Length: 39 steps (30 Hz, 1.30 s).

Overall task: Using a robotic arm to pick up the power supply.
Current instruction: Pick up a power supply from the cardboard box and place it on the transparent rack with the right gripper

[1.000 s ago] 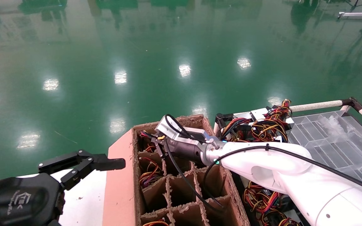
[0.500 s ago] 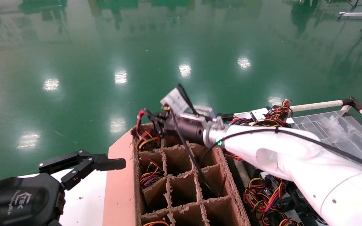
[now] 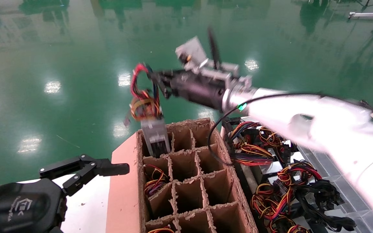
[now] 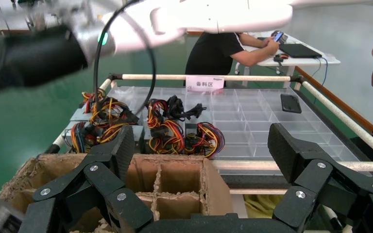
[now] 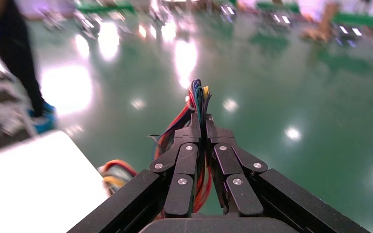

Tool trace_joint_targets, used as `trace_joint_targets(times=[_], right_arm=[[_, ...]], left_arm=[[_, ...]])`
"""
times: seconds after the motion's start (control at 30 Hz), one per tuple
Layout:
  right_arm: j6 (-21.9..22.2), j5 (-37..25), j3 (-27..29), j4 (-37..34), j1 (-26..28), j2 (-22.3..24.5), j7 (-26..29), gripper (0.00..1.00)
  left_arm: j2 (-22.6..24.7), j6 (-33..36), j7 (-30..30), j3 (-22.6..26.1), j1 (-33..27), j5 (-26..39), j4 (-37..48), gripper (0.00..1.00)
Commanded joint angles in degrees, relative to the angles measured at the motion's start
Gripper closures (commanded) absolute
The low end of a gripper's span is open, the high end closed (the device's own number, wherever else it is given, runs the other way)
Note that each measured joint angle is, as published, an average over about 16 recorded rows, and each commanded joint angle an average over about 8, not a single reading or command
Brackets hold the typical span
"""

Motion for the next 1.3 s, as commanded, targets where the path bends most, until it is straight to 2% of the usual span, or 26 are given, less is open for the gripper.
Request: trace_joint_targets(times=[0.03,0.2,0.53,0.93,1.3], right_arm=[[-3.9,1.5,1.0,-0.5,1.1,0.8,-0.2,1.00],[-10.3,2.5,2.2,-3.9,4.6,3.7,-1.4,1.00],[-16.8,0.0,1.1,-9.6,11.3,11.4,-1.8,1.00],[-22.6,-3.6,-0.8,-14.7,18.8,23.5,-3.3,1.00],[-26.4,-7.1,-3.1,-17.9,21.2,32.3,-4.7,1.00]], left_arm=[[0.0,0.0,0.0,0.0,0.0,0.0,0.0,0.00],[0.0,0.0,0.0,0.0,0.0,0.0,0.0,0.00],[0.0,0.0,0.0,0.0,0.0,0.0,0.0,0.00],[0.0,0.0,0.0,0.1,0.0,0.0,0.0,0.00],[0.0,0.0,0.0,0.1,0.0,-0.1,0.0,0.00]])
